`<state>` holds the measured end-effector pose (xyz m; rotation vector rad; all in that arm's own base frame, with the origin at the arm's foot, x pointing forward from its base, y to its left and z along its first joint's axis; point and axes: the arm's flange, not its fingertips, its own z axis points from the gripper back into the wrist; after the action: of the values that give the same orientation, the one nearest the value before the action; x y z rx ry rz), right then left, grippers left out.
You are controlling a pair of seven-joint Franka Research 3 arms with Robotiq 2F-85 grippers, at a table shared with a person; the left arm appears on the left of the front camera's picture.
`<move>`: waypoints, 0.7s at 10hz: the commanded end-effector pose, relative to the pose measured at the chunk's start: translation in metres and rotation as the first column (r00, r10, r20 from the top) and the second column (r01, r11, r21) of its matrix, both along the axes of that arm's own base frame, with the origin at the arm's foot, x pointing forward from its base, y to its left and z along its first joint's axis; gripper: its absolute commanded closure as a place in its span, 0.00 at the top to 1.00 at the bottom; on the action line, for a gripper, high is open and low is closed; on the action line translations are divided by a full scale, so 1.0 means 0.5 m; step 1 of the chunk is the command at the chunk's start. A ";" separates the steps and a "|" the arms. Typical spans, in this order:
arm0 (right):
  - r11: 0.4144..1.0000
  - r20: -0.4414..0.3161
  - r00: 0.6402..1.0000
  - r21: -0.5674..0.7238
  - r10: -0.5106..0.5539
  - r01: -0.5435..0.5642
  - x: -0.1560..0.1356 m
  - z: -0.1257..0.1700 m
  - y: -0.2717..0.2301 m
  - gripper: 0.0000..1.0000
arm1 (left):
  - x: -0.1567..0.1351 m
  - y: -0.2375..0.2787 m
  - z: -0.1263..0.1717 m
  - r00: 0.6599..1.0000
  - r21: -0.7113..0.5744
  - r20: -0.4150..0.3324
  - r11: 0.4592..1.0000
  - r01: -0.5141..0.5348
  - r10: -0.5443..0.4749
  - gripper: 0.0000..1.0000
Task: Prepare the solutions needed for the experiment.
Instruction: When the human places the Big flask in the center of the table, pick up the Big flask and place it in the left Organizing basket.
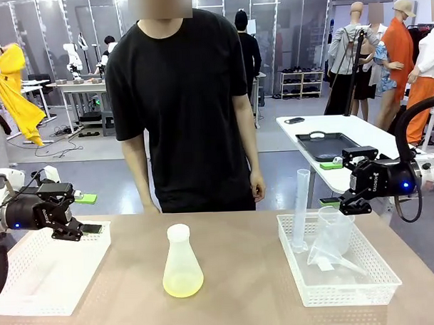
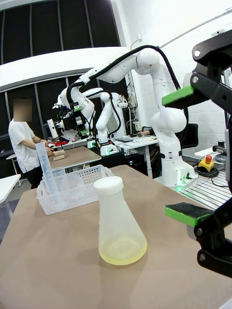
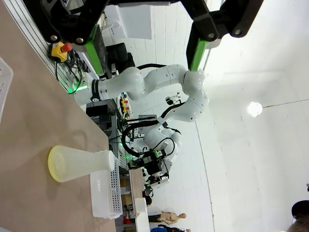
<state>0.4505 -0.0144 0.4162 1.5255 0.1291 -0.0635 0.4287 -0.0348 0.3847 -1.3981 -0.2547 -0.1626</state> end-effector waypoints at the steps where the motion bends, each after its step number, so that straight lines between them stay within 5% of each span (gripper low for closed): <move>1: 1.000 0.001 1.000 0.005 0.004 -0.004 -0.001 0.001 0.000 0.84 | 0.000 0.000 0.004 1.000 -0.005 0.013 1.000 0.003 -0.002 1.00; 4: 1.000 0.001 1.000 0.005 0.004 -0.004 -0.001 0.001 0.000 0.84 | 0.000 0.000 0.000 1.000 0.000 0.000 1.000 0.000 0.000 1.00; 7: 1.000 0.001 1.000 0.005 0.004 -0.004 -0.001 0.001 0.000 0.84 | 0.056 -0.027 0.033 0.981 0.028 0.168 0.995 0.093 -0.096 1.00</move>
<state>0.4505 -0.0144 0.4162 1.5255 0.1290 -0.0635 0.4408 -0.0446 0.3979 -1.3870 -0.2916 -0.2663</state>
